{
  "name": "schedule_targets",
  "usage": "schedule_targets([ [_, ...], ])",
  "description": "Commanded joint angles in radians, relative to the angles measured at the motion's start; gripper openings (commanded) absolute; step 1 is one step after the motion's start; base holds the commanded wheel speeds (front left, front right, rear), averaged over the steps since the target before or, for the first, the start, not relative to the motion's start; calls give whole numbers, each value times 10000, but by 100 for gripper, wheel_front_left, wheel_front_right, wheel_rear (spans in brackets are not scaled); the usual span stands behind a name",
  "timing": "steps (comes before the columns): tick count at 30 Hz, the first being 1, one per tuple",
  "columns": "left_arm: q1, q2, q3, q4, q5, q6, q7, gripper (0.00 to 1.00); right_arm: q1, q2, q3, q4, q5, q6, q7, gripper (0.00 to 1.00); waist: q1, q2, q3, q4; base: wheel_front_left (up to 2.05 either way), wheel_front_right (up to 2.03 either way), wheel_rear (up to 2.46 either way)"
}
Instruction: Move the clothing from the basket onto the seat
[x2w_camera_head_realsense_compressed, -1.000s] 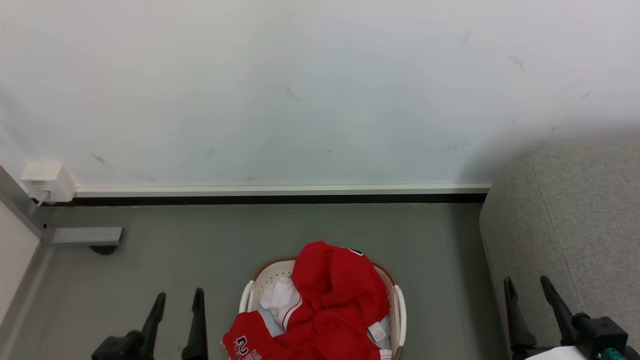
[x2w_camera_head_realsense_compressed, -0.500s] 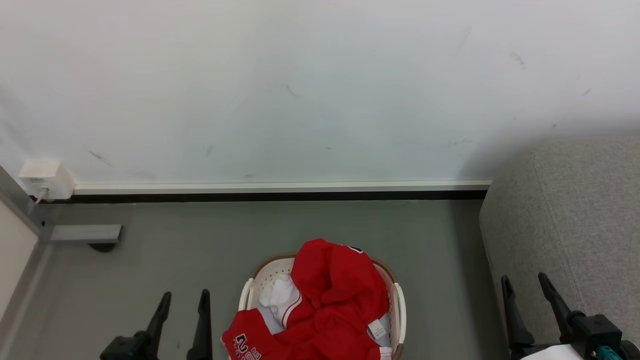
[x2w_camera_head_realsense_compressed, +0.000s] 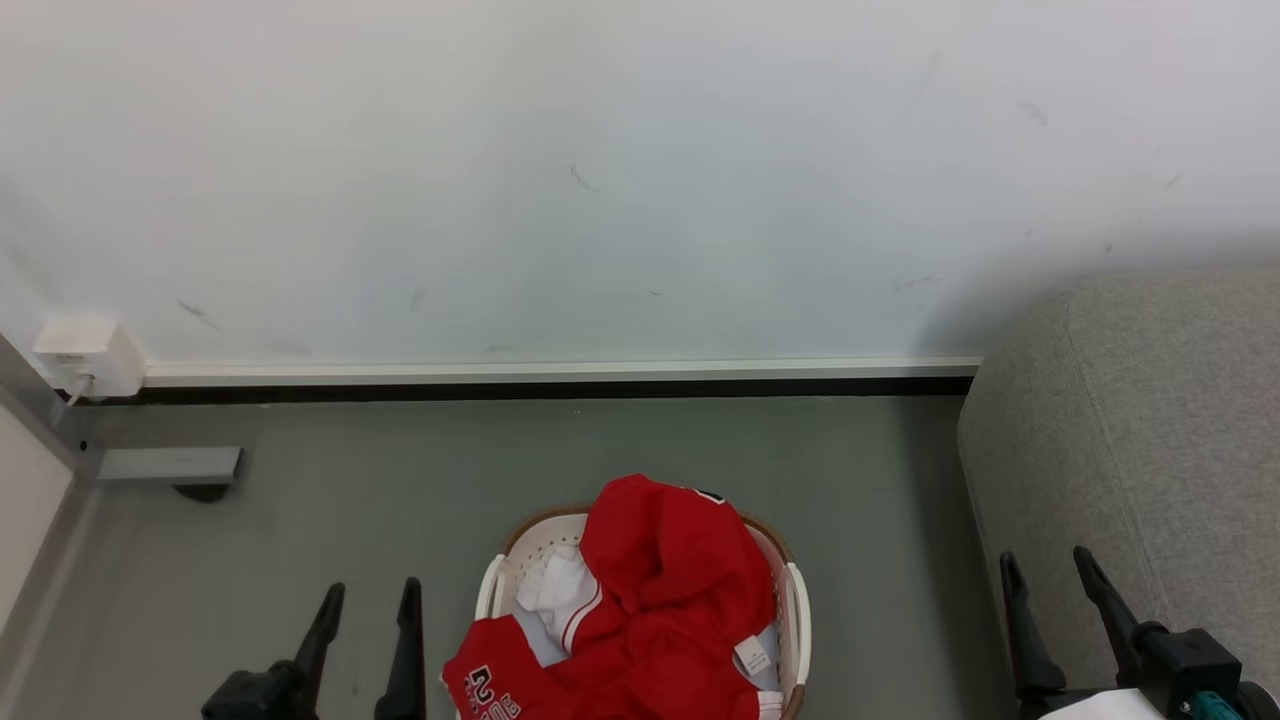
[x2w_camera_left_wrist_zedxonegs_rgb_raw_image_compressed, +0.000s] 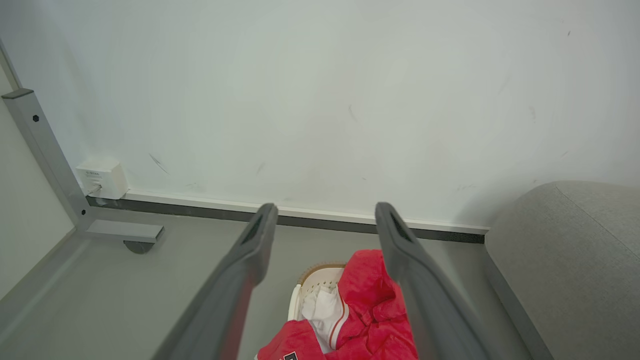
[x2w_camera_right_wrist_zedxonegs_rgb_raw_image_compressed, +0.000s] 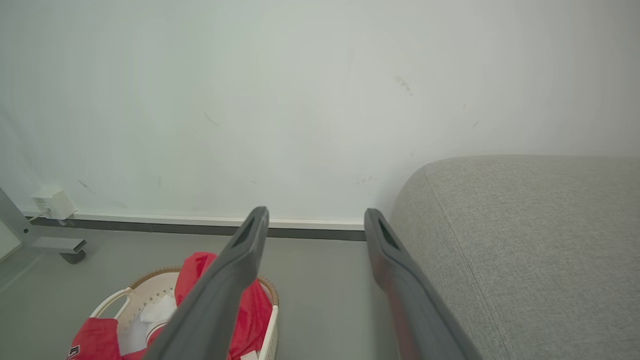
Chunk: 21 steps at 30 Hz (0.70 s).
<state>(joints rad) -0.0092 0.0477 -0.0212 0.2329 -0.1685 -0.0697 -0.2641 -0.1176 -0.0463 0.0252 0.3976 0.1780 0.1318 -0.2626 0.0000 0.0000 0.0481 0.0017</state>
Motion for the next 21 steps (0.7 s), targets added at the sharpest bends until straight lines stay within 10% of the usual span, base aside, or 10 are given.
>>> schedule_targets([
  [1, -26, 52, 23, 14, -49, 4, -7, 100, -86, -73, 8, 24, 47, -21, -35, 100, 0, 0, 13, -20, 0, 0, 0],
  [21, -2722, 54, -1033, 794, 640, -353, -7, 100, -1595, -58, -349, -1533, -371, -21, -17, 100, 0, 0, 3456, -1130, 0, 0, 0],
])
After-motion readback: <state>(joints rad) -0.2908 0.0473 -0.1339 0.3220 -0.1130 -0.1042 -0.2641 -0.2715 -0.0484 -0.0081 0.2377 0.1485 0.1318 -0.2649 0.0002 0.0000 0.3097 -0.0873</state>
